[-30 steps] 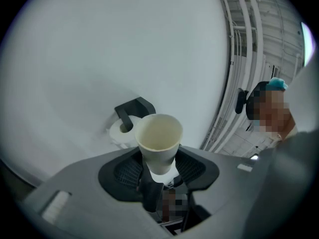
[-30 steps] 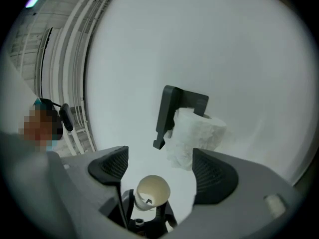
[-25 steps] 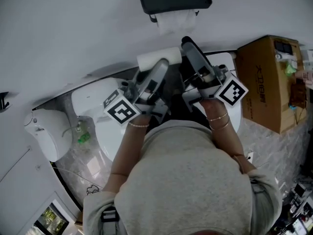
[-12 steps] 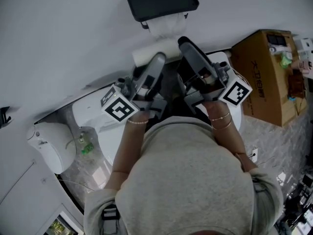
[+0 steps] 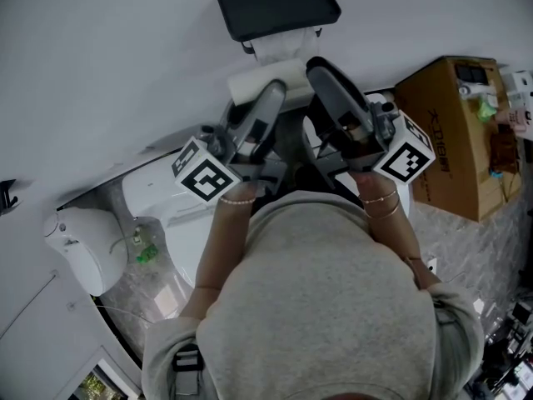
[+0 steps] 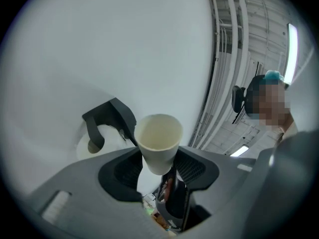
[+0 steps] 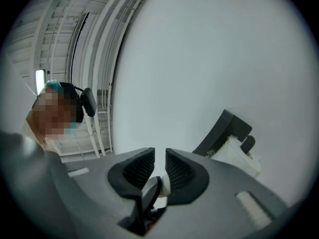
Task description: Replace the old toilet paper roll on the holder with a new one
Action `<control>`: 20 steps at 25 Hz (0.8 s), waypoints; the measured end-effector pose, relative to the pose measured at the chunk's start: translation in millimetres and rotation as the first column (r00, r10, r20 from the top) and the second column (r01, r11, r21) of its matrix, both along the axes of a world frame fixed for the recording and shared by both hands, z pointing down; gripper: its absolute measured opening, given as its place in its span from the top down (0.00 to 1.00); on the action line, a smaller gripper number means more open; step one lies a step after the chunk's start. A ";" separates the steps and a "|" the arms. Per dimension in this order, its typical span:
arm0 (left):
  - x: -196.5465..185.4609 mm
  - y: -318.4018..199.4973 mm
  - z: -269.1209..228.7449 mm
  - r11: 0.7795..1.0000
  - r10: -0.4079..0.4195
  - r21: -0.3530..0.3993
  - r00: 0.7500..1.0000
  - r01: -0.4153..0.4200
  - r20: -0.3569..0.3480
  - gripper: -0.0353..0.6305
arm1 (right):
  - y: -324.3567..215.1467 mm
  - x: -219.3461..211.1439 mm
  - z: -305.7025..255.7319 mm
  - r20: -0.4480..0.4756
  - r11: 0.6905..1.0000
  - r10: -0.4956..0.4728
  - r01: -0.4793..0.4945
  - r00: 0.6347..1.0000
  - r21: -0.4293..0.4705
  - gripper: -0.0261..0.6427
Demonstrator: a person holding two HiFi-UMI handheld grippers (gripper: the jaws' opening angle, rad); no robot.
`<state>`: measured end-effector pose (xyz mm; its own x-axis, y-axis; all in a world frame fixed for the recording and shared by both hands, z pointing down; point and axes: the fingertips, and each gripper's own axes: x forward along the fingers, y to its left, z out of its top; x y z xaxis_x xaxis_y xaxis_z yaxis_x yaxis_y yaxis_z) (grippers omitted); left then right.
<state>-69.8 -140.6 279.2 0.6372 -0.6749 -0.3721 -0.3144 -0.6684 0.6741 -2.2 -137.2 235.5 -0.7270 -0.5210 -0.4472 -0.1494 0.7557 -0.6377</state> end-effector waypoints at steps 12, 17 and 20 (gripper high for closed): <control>3.8 1.3 -2.6 1.000 0.001 -0.001 1.000 -0.001 -0.009 0.63 | -0.3 -2.7 -0.7 -0.032 0.999 -0.024 0.025 0.999 0.025 0.96; -0.1 0.8 -1.6 1.000 -0.015 -0.008 1.000 0.015 -0.008 0.63 | -2.4 -6.3 4.5 -0.069 1.000 -0.028 0.029 0.997 0.008 0.96; -1.1 1.1 -1.6 1.000 -0.020 -0.010 1.000 0.020 -0.008 0.63 | -2.4 -6.8 6.2 -0.064 0.999 -0.032 0.032 0.997 0.003 0.96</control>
